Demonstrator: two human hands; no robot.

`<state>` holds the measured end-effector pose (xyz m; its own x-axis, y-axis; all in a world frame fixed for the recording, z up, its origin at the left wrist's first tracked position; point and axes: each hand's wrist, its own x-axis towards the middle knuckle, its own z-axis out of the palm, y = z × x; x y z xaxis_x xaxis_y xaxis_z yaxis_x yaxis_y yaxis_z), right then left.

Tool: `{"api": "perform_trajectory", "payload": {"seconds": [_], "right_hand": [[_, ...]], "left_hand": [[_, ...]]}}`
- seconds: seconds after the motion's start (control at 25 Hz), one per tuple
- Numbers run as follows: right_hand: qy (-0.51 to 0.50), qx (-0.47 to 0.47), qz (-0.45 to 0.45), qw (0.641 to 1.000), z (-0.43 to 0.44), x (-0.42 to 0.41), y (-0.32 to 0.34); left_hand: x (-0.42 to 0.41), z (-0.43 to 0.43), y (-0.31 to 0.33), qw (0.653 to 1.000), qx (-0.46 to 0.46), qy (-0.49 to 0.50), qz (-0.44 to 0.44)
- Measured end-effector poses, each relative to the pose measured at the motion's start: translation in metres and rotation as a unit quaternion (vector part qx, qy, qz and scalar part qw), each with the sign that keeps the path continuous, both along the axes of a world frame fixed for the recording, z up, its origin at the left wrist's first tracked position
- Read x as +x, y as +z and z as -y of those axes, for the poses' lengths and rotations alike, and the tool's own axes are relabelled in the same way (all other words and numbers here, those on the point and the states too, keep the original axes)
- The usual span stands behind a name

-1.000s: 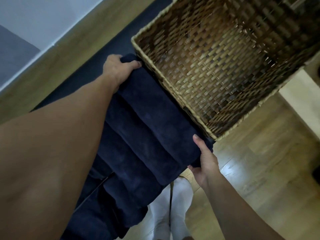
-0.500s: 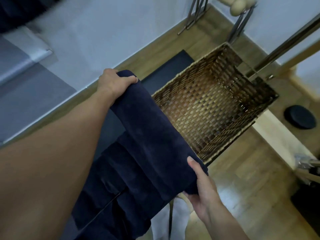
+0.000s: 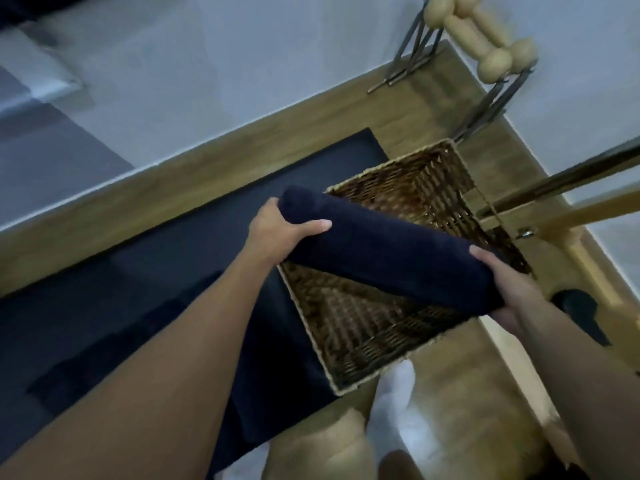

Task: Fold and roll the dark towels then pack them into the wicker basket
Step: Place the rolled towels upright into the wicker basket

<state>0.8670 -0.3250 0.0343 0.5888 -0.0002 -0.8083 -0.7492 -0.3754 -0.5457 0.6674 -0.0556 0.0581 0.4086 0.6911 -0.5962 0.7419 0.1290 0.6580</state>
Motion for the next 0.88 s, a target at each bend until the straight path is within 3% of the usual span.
{"api": "perform_trajectory", "payload": {"seconds": [0.24,0.44,0.56,0.72,0.88], "right_hand": [[0.232,0.014,0.052,0.971,-0.071,0.099,-0.068],[0.307,-0.011,0.066,0.949,-0.116,0.129,-0.135],[0.332,-0.018,0.084,0.939,-0.145,0.134,-0.163],[0.361,-0.093,0.14,0.917,-0.158,0.125,-0.19],[0.429,-0.214,0.223,0.849,-0.154,0.115,-0.194]], "left_hand": [[0.02,0.052,-0.081,0.962,-0.038,0.269,-0.015],[0.044,0.076,-0.14,0.897,-0.094,0.431,0.011],[0.04,0.071,-0.174,0.897,-0.082,0.435,0.001],[0.036,0.06,-0.198,0.921,-0.046,0.383,-0.05],[0.046,0.066,-0.199,0.911,-0.045,0.393,-0.116]]}}
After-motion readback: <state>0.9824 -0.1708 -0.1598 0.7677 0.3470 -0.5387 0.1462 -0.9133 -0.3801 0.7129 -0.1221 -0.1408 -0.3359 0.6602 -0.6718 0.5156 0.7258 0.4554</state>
